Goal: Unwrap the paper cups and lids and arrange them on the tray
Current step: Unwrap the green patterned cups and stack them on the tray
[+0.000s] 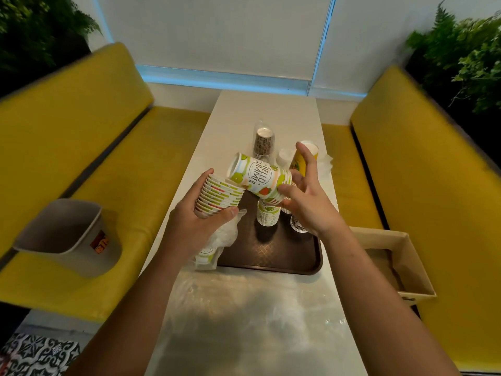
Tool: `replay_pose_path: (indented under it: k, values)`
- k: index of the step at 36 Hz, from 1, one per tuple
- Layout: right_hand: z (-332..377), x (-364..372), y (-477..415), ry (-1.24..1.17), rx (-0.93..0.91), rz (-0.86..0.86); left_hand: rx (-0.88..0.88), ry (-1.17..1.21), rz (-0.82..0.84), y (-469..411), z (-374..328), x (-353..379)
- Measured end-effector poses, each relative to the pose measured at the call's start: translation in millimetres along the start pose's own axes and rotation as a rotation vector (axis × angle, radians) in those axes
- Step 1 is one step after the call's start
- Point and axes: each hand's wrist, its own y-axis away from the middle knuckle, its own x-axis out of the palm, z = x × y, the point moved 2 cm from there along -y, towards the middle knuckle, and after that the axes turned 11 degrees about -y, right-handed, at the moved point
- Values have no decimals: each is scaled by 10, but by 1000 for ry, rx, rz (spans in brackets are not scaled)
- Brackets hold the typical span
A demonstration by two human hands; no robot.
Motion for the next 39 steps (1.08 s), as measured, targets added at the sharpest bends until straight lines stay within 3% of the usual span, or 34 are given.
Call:
replay_pose_path:
  k: [5, 11, 19, 25, 35, 39]
  values:
    - [-41, 13, -35, 253, 33, 104, -17, 39, -23, -30, -5, 18]
    - [-139, 42, -144, 307, 26, 176, -13, 13, -8, -107, 20, 63]
    - [-257, -136, -465, 402, -146, -238, -46, 29, -28, -198, 132, 34]
    - [-531, -265, -713, 530, -220, -419, -68, 41, -44, -252, 177, 52]
    - [-1051, -309, -733, 619, -50, -444, -83, 11, -9, -265, 272, 131]
    - [-1091, -318, -674, 701, -86, -442, -80, 7, 3, -265, 268, 141]
